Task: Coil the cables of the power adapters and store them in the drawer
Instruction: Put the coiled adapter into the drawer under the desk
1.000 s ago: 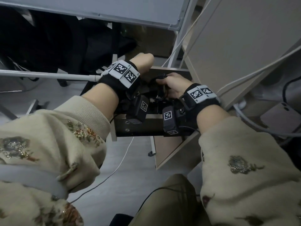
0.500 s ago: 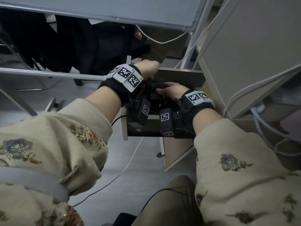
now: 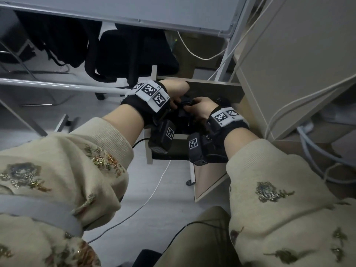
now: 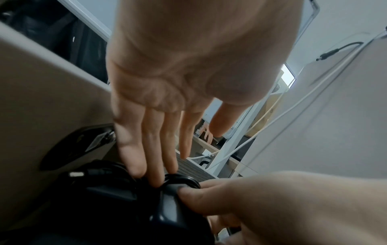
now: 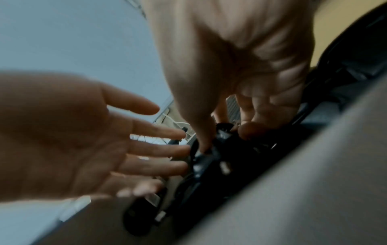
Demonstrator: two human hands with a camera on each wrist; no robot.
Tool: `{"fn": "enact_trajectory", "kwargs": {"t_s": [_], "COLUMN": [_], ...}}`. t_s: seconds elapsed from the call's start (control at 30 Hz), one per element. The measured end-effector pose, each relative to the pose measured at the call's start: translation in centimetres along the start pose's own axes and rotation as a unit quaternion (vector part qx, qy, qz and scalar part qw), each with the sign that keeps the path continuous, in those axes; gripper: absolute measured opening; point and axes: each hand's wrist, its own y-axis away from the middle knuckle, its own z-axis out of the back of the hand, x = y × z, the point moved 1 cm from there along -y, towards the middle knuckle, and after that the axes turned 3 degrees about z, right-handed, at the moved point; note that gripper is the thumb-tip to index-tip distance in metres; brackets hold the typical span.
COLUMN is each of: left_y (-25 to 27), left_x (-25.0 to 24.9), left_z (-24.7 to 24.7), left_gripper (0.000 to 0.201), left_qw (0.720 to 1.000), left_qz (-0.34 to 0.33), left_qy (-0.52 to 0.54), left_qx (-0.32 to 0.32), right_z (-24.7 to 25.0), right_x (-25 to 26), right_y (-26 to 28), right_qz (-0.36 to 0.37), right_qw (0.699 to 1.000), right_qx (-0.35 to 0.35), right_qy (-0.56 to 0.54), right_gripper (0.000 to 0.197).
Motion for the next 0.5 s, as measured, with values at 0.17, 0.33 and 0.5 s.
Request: {"fn": "enact_trajectory", "kwargs": {"t_s": [0.17, 0.33, 0.5], "left_y": [1.1, 3.9, 8.2], "left_x": [-0.9, -2.8, -5.0], "left_z": [0.2, 0.2, -1.8], "left_gripper": [0.031, 0.022, 0.027], "left_qw": [0.999, 0.993, 0.97], "left_qz": [-0.025, -0.093, -0.224], "left_qy": [-0.008, 0.041, -0.013], "left_qx": [-0.044, -0.065, -0.098], "right_z": [1.3, 4.3, 6.5], "right_x": [0.0, 2.2, 3.5], "right_y": [1.5, 3.6, 7.2], "right_qz": [0.008, 0.0, 0.034], "right_qw": [0.999, 0.997, 0.992], "right_qx": [-0.026, -0.077, -0.119], "right_qy": [0.026, -0.013, -0.012], "right_gripper": [0.044, 0.052, 0.011]}}
